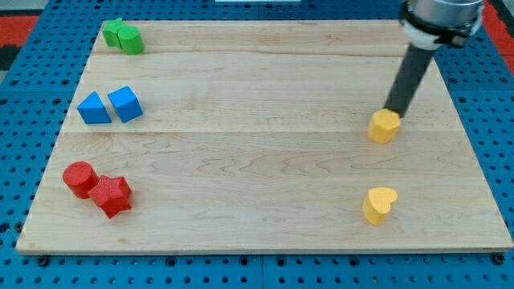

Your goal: Slide blue cube towards center right

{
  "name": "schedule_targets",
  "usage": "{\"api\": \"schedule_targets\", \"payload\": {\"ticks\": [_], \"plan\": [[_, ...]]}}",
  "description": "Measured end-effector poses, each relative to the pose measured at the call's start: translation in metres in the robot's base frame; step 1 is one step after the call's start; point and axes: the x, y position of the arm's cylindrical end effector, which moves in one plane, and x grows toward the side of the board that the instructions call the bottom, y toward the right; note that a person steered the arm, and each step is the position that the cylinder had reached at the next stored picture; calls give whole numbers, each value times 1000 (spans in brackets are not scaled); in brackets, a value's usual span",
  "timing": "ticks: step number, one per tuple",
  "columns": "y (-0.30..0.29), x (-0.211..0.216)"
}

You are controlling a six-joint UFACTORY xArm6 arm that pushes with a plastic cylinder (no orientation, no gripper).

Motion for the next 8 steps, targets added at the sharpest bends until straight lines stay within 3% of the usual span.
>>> {"api": "schedule_targets", "payload": {"ticks": [2,3,4,5,6,7,8], "plan": [[-10,43],[-9,29],[-102,-4],[-193,49],[-330,43],[-400,30],[-405,-7]]}}
